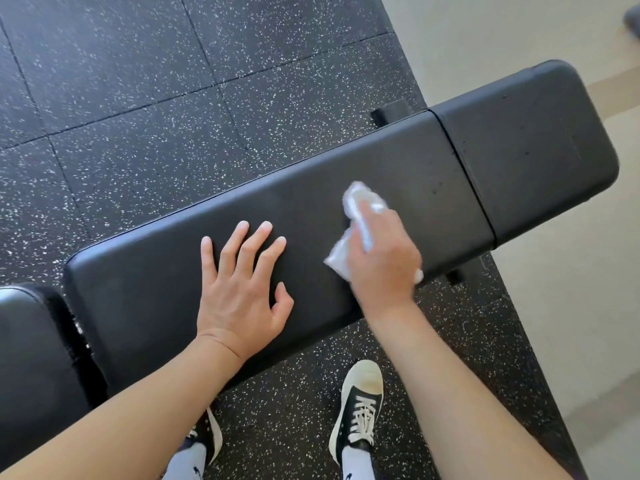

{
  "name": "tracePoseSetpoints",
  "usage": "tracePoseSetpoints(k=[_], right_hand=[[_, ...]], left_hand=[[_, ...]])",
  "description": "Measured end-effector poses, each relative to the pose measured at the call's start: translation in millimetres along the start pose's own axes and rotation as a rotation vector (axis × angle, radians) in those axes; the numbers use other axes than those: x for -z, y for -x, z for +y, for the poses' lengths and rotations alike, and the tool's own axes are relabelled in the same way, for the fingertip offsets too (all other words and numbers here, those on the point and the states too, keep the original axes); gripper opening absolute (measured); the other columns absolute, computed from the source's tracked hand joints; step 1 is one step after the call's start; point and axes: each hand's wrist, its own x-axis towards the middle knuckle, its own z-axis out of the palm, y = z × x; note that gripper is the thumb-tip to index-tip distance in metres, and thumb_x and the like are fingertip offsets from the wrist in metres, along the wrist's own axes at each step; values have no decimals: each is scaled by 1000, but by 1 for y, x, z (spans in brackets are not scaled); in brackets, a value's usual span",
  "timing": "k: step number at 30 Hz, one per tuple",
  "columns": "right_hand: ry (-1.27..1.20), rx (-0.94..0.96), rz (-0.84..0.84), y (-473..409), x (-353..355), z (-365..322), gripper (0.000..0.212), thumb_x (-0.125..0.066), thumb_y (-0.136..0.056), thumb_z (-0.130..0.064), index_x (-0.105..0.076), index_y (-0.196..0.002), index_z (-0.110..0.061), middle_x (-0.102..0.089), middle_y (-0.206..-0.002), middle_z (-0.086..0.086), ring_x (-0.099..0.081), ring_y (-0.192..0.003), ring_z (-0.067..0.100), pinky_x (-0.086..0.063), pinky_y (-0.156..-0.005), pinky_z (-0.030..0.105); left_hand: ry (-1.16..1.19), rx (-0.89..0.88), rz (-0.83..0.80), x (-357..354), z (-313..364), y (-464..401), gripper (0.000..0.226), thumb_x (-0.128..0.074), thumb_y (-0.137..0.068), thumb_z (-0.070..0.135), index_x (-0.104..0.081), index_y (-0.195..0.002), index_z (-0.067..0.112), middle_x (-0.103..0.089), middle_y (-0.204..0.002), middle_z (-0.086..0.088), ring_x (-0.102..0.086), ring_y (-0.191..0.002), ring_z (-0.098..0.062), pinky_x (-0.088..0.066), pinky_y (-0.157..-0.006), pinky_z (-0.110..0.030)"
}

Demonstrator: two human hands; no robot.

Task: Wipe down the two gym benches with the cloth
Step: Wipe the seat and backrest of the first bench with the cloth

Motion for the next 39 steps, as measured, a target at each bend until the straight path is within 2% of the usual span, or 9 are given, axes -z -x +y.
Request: tracePoseSetpoints(k=[3,6,10,16,22,26,29,34,39], right_hand=[[-162,165,-75,13,-13,-63,33,-67,-90,-20,-71,-123,-21,-68,-103,1,-62,-75,24,-50,-57,37],[-211,215,-109,13,-7,-73,30,-70,-90,-18,-73,-119,-18,-66,-94,3,-61,-68,25,-48,-52,34],[-109,381,-158,31,18,-12,31,-67,-92,-19,-72,-123,-22,-64,-95,-2,-60,-73,22,-51,-59,34],[-60,242,-198,73,52,70,35,-59,-95,-22,-69,-129,-25,-62,-107,-10,-62,-88,14,-49,-69,23],[-31,289,-102,21,19,-10,27,-68,-91,-14,-75,-116,-19,-70,-97,0,-65,-70,25,-51,-52,34],[-17,386,-223,-39,-13,-90,25,-56,-95,-24,-74,-112,-21,-67,-102,0,-66,-83,26,-52,-61,39],[-65,409,-261,-51,-21,-106,22,-57,-95,-25,-75,-107,-19,-62,-92,2,-62,-80,25,-47,-61,38],[-180,510,-207,-1,11,-30,28,-66,-92,-16,-74,-119,-19,-64,-91,1,-61,-76,25,-51,-62,40],[-153,468,-195,35,46,74,31,-68,-94,-14,-73,-123,-20,-62,-90,-2,-60,-76,23,-54,-65,40]], left_hand=[[32,9,-14,1,-1,0,65,-53,-88,39,-48,-150,20,-37,-165,-1,-25,-158,-33,-1,-128,-65],[47,19,-32,3,0,0,66,-55,-90,41,-45,-152,18,-36,-165,1,-24,-158,-32,-1,-128,-65],[31,15,-34,4,0,0,65,-52,-89,39,-48,-150,15,-38,-165,-1,-26,-158,-32,-6,-127,-68],[50,3,-6,3,-1,1,62,-49,-89,39,-50,-146,15,-41,-163,-2,-29,-157,-32,-9,-126,-69],[64,0,5,1,-2,2,62,-51,-89,39,-50,-145,15,-41,-163,-2,-28,-157,-31,-9,-126,-69],[89,16,-13,4,-2,1,61,-52,-88,41,-50,-142,12,-41,-160,-4,-27,-157,-30,-8,-127,-67],[130,43,-22,7,-2,1,57,-51,-89,44,-52,-135,11,-42,-159,-6,-28,-157,-29,-7,-129,-63],[166,39,-45,15,-1,0,53,-53,-89,41,-57,-132,9,-45,-159,-7,-31,-156,-30,-10,-128,-65],[-6,-63,-118,27,6,-11,44,-59,-88,26,-62,-129,10,-50,-153,-10,-39,-147,-42,-27,-115,-76]])
